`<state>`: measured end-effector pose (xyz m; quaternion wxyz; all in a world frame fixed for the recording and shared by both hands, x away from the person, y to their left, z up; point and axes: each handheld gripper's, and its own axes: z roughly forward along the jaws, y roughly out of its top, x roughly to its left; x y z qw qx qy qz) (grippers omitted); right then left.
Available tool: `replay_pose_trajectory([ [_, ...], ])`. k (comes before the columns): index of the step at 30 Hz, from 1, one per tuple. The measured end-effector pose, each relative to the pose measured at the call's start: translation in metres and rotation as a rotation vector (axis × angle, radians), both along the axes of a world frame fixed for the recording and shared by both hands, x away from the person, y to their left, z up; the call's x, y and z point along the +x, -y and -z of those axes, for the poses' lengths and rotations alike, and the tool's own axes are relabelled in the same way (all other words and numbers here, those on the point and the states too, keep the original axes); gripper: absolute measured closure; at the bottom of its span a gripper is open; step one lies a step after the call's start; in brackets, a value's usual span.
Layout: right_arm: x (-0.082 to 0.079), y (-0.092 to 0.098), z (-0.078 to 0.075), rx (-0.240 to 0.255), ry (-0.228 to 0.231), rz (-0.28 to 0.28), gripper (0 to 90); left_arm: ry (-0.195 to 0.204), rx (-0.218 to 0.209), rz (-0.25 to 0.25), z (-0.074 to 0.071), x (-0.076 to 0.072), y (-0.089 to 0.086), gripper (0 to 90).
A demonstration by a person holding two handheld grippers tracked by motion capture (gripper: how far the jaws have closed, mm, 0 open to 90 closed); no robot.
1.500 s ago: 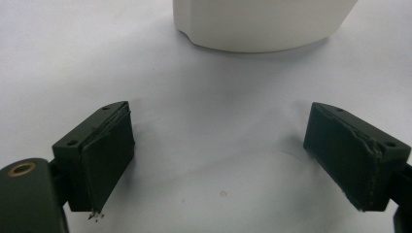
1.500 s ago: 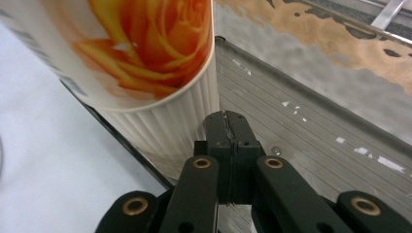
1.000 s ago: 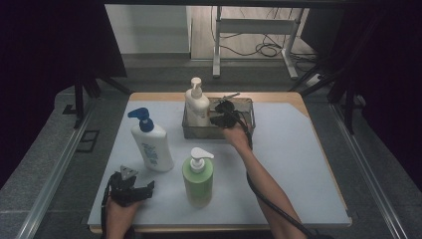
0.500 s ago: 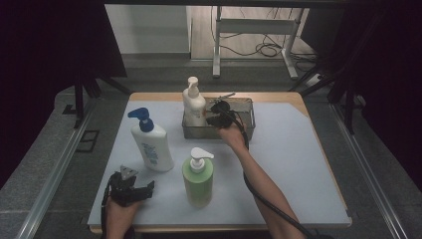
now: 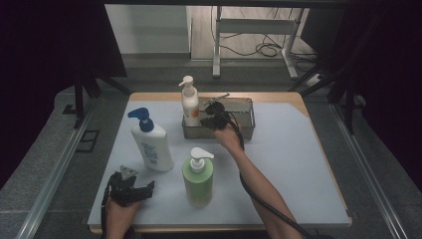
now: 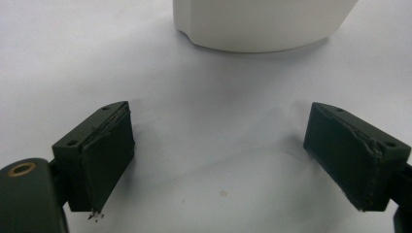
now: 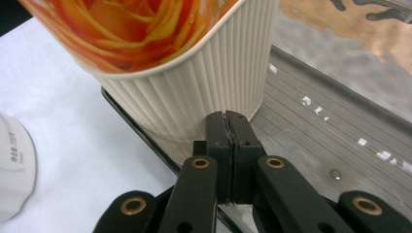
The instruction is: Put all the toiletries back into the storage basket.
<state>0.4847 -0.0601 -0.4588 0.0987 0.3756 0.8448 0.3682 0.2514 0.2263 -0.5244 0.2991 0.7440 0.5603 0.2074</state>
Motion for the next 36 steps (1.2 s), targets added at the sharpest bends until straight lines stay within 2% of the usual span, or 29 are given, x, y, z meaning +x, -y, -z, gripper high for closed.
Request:
replay_pose_trajectory([
  [7, -0.0023, -0.0073, -0.0011, -0.008, 0.012, -0.006, 89.7, 0.0, 0.001, 0.0, 0.0, 0.0001, -0.0001, 10.7],
  [18, -0.0026, -0.0058, -0.0012, 0.009, 0.013, -0.004, 89.1, 0.0, 0.001, 0.0, 0.0, 0.0001, 0.0, 10.7],
  [34, -0.0051, -0.0005, -0.0037, -0.004, 0.039, -0.001, 77.0, 0.001, -0.001, 0.0, 0.0001, 0.0, 0.0002, 10.7],
  [36, -0.0056, 0.0018, -0.0042, 0.007, 0.037, 0.0, 73.5, 0.001, 0.0, 0.0, 0.0001, 0.0, 0.0002, 10.7],
])
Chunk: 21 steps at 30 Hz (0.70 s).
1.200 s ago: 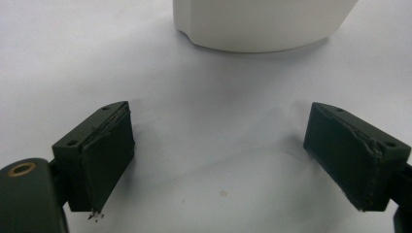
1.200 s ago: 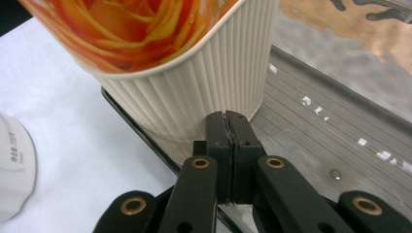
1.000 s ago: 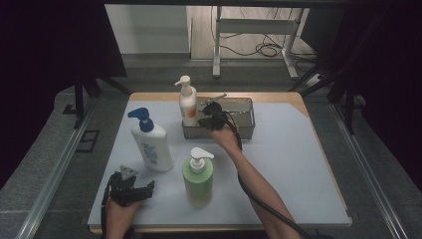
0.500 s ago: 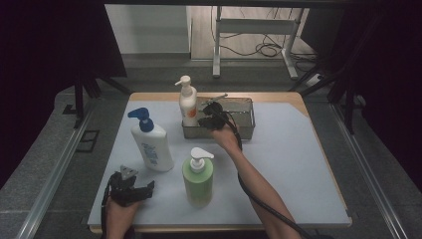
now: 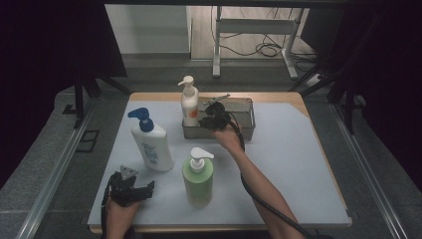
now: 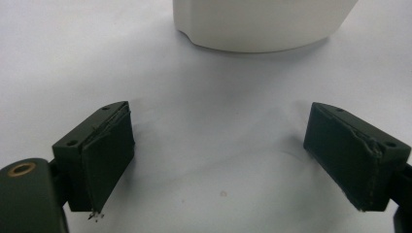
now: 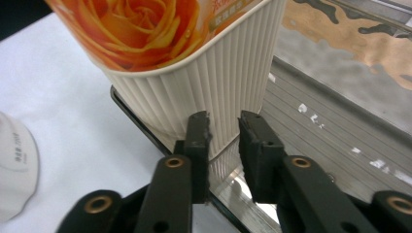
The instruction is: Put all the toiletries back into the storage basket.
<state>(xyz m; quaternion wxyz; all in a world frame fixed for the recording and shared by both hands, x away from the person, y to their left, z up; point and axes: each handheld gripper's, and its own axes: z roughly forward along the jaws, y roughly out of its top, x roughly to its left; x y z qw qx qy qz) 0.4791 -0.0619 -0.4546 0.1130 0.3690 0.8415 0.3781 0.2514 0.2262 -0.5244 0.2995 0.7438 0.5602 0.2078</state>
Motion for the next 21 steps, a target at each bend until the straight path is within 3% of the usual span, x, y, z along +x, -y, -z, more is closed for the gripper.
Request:
replay_pose_trajectory([
  [4, -0.002, 0.003, -0.004, 0.011, 0.012, -0.005, 70.0, 0.0, 0.001, 0.0, 0.0, 0.0, 0.0, 10.7],
  [13, -0.009, 0.006, -0.014, 0.023, 0.042, -0.033, 52.8, -0.001, 0.001, 0.0, 0.0, 0.0, 0.0, 10.7],
  [21, -0.017, 0.007, -0.021, 0.004, 0.071, -0.064, 41.4, -0.001, 0.0, 0.0, 0.0, 0.0, 0.0, 10.7],
])
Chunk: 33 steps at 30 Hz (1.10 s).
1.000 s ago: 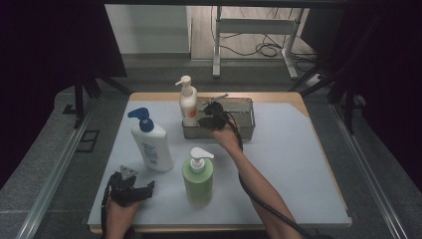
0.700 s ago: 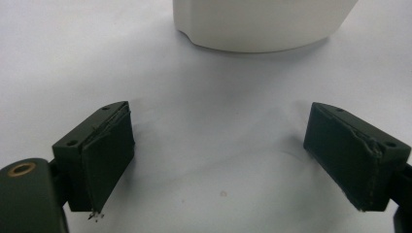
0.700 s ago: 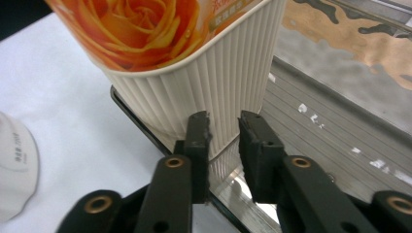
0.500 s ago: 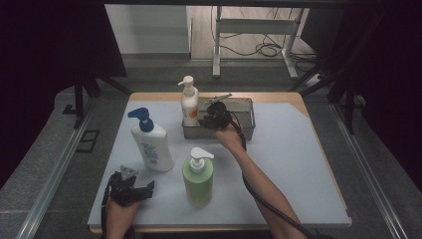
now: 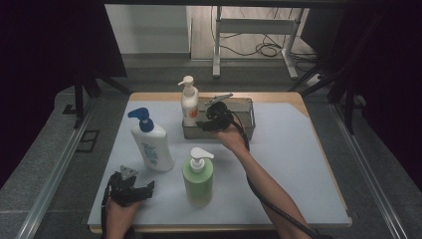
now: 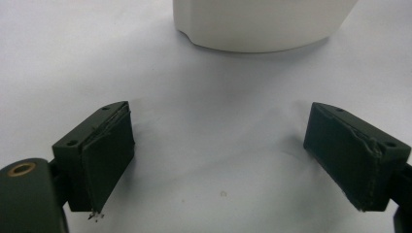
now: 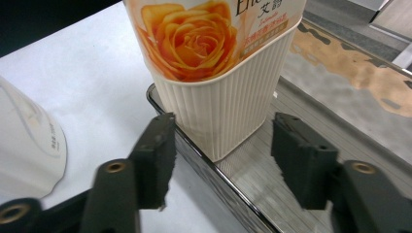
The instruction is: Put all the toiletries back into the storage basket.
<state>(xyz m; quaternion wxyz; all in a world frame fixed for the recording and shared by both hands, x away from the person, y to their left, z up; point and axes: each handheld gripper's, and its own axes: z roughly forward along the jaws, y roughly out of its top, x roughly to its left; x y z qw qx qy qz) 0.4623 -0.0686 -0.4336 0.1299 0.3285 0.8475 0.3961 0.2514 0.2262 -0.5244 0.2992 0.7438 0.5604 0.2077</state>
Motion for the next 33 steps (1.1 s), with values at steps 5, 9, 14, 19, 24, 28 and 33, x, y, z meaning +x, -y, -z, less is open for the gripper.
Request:
replay_pose_trajectory([
  [5, -0.005, 0.003, -0.004, -0.001, 0.005, -0.004, 37.6, 0.0, 0.0, 0.0, 0.0, 0.0, 0.0, 10.7],
  [9, -0.01, 0.008, -0.006, -0.006, 0.015, -0.019, 35.0, 0.0, 0.0, 0.0, 0.0, 0.0, 0.0, 10.7],
  [14, -0.016, 0.013, -0.009, -0.002, 0.024, -0.032, 29.9, 0.001, -0.002, 0.0, 0.0, 0.0, 0.0, 10.7],
  [19, -0.022, 0.019, -0.012, 0.006, 0.024, -0.046, 25.8, 0.002, -0.002, 0.0, 0.0, 0.0, 0.0, 10.7],
  [24, -0.029, 0.024, -0.012, 0.006, 0.029, -0.064, 20.7, 0.002, -0.002, 0.0, 0.0, 0.0, 0.0, 10.7],
  [28, -0.034, 0.027, -0.011, -0.006, 0.029, -0.086, 16.3, 0.002, -0.002, 0.0, 0.0, 0.0, 0.0, 10.7],
  [33, -0.042, 0.032, -0.008, -0.028, 0.036, -0.114, 14.0, 0.001, -0.001, 0.0, 0.0, 0.0, 0.0, 10.7],
])
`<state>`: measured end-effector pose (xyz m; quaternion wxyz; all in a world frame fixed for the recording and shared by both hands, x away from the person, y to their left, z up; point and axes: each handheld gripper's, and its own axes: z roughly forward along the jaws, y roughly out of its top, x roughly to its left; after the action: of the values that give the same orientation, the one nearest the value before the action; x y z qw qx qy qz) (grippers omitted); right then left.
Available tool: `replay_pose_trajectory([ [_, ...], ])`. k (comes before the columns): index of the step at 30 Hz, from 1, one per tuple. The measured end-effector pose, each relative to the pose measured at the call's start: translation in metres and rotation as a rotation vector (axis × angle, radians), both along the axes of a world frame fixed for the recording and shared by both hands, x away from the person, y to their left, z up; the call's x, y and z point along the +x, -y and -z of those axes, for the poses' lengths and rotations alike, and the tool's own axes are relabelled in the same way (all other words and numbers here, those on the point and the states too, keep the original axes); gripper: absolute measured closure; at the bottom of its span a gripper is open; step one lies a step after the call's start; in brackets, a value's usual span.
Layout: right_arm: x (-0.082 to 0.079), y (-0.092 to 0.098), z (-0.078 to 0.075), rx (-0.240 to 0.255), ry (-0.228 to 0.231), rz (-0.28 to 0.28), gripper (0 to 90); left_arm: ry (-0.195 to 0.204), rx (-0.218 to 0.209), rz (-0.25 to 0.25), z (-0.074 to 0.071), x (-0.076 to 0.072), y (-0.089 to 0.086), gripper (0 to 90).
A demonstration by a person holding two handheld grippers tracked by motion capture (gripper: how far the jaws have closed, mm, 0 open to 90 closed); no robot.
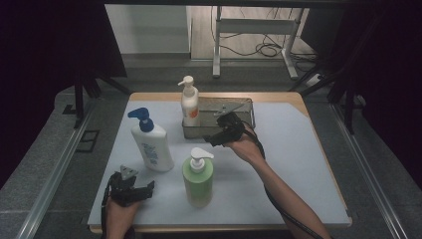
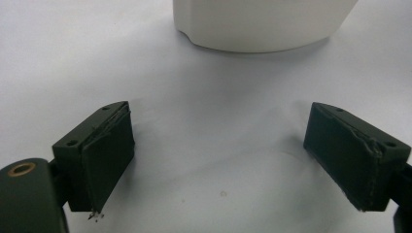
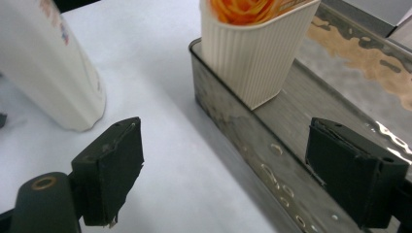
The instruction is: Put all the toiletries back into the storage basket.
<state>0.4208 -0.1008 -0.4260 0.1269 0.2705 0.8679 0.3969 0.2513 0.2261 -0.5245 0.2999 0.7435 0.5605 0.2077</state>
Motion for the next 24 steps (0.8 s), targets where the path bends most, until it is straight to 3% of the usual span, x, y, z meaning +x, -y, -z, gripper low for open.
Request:
replay_pose_trajectory([
  [8, -0.013, 0.008, 0.003, -0.013, 0.005, -0.028, 8.6, 0.001, 0.0, 0.0, 0.0, 0.0, 0.0, 10.7],
  [18, -0.03, 0.022, 0.001, 0.002, 0.026, -0.05, 0.3, 0.0, 0.0, -0.001, 0.0, 0.0, 0.0, 10.7],
  [24, -0.039, 0.03, 0.003, 0.017, 0.024, -0.064, 0.0, 0.0, 0.001, 0.0, 0.0, 0.0, 0.0, 10.7],
])
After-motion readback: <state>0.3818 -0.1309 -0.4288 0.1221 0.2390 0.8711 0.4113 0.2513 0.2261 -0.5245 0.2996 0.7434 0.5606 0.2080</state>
